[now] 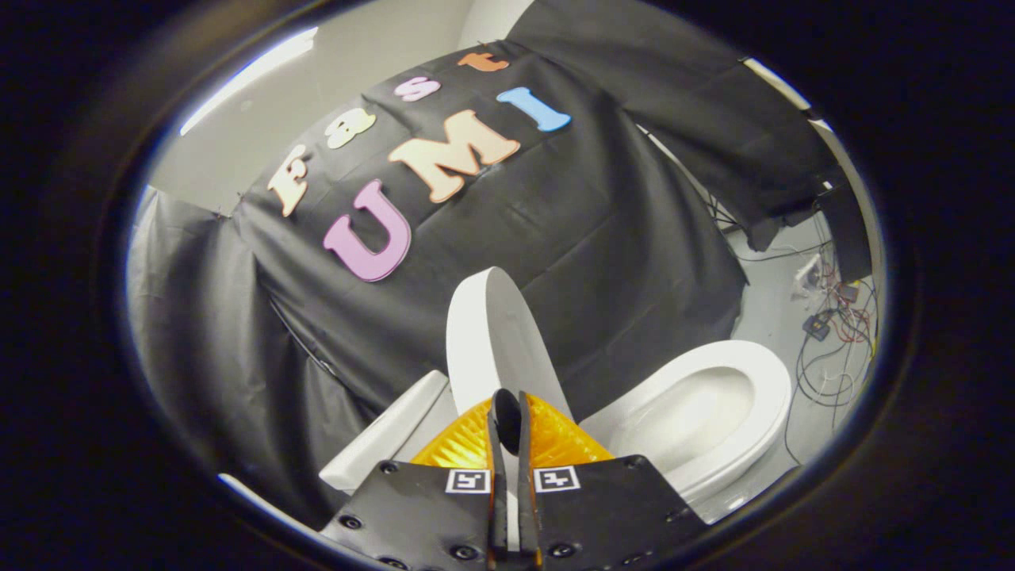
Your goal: Open the toilet lid.
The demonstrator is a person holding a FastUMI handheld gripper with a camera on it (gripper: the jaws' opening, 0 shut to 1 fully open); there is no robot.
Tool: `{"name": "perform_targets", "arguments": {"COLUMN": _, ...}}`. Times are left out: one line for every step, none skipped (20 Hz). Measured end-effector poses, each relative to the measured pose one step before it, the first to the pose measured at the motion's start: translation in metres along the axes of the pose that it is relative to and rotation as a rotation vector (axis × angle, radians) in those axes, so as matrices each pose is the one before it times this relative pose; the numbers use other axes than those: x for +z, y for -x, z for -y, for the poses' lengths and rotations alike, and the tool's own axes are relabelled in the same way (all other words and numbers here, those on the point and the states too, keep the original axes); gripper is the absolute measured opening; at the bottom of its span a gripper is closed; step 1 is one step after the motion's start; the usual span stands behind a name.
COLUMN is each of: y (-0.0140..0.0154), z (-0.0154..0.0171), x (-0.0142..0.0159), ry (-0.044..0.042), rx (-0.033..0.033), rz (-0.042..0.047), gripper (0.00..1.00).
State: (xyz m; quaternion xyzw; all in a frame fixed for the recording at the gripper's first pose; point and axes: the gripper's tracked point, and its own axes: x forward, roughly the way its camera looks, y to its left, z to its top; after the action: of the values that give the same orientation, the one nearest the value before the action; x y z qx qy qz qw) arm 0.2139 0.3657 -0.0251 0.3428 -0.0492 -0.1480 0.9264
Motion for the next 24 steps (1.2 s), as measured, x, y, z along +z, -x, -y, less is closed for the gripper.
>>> {"name": "perform_targets", "arguments": {"y": -0.00162, "z": -0.01005, "x": -0.00320, "ry": 0.01067, "rx": 0.01152, "rz": -0.00856, "gripper": 0.06}}
{"name": "perform_targets", "arguments": {"y": -0.00182, "z": -0.00995, "x": -0.00467, "ry": 0.01093, "rx": 0.01286, "rz": -0.00626, "gripper": 0.06}}
{"name": "perform_targets", "arguments": {"y": -0.00188, "z": -0.01044, "x": -0.00482, "ry": 0.02183, "rx": 0.01551, "rz": -0.01143, "gripper": 0.06}}
{"name": "perform_targets", "arguments": {"y": -0.00287, "z": -0.01031, "x": -0.00441, "ry": 0.02154, "rx": 0.01850, "rz": -0.00970, "gripper": 0.06}}
{"name": "perform_targets", "arguments": {"y": -0.00371, "z": -0.01168, "x": -0.00498, "ry": 0.02136, "rx": 0.02061, "rz": -0.01516, "gripper": 0.07}}
{"name": "perform_targets", "arguments": {"y": -0.00212, "z": -0.01086, "x": 0.00018, "ry": 0.02529, "rx": 0.02015, "rz": -0.01673, "gripper": 0.07}}
{"name": "perform_targets", "arguments": {"y": -0.00736, "z": -0.01074, "x": -0.00613, "ry": 0.02229, "rx": 0.02008, "rz": -0.01669, "gripper": 0.08}}
{"name": "perform_targets", "arguments": {"y": -0.00340, "z": -0.00881, "x": -0.00898, "ry": 0.01542, "rx": 0.02422, "rz": -0.02007, "gripper": 0.08}}
{"name": "perform_targets", "arguments": {"y": -0.00371, "z": -0.00921, "x": -0.00525, "ry": 0.01699, "rx": 0.02159, "rz": -0.01524, "gripper": 0.08}}
{"name": "perform_targets", "arguments": {"y": -0.00278, "z": -0.00626, "x": -0.00682, "ry": 0.01152, "rx": 0.01973, "rz": -0.01576, "gripper": 0.08}}
{"name": "perform_targets", "arguments": {"y": -0.00280, "z": -0.00618, "x": -0.00396, "ry": 0.01069, "rx": 0.01678, "rz": -0.01150, "gripper": 0.08}}
{"name": "perform_targets", "arguments": {"y": -0.00189, "z": -0.00650, "x": -0.00395, "ry": 0.01277, "rx": 0.01453, "rz": -0.01377, "gripper": 0.08}}
{"name": "perform_targets", "arguments": {"y": -0.00201, "z": -0.00425, "x": -0.00404, "ry": 0.02029, "rx": 0.00976, "rz": -0.01112, "gripper": 0.08}}
{"name": "perform_targets", "arguments": {"y": -0.00191, "z": -0.00340, "x": -0.00282, "ry": 0.01770, "rx": 0.00769, "rz": -0.00897, "gripper": 0.08}}
{"name": "perform_targets", "arguments": {"y": -0.00078, "z": -0.00165, "x": -0.00043, "ry": 0.01179, "rx": 0.00586, "rz": -0.00652, "gripper": 0.08}}
{"name": "perform_targets", "arguments": {"y": -0.00070, "z": 0.00018, "x": -0.00130, "ry": 0.00914, "rx": 0.00400, "rz": -0.00193, "gripper": 0.08}}
{"name": "perform_targets", "arguments": {"y": -0.00045, "z": 0.00013, "x": 0.00056, "ry": 0.01213, "rx": 0.00003, "rz": -0.00172, "gripper": 0.08}}
{"name": "perform_targets", "arguments": {"y": 0.00019, "z": 0.00076, "x": -0.00018, "ry": 0.02123, "rx": -0.00614, "rz": 0.00130, "gripper": 0.08}}
{"name": "perform_targets", "arguments": {"y": 0.00266, "z": 0.00277, "x": 0.00135, "ry": 0.01785, "rx": -0.01069, "rz": 0.00341, "gripper": 0.08}}
{"name": "perform_targets", "arguments": {"y": 0.00139, "z": 0.00346, "x": 0.00018, "ry": 0.01654, "rx": -0.01240, "rz": 0.00071, "gripper": 0.08}}
{"name": "perform_targets", "arguments": {"y": -0.00042, "z": 0.00127, "x": 0.00141, "ry": 0.01835, "rx": -0.01071, "rz": 0.00014, "gripper": 0.08}}
{"name": "perform_targets", "arguments": {"y": -0.00090, "z": 0.00199, "x": -0.00189, "ry": 0.02251, "rx": -0.00914, "rz": -0.00254, "gripper": 0.08}}
{"name": "perform_targets", "arguments": {"y": 0.00148, "z": 0.00163, "x": -0.00019, "ry": 0.02288, "rx": -0.00307, "rz": -0.00737, "gripper": 0.08}}
{"name": "perform_targets", "arguments": {"y": 0.00024, "z": -0.00134, "x": -0.00156, "ry": 0.02038, "rx": 0.00453, "rz": -0.00820, "gripper": 0.08}}
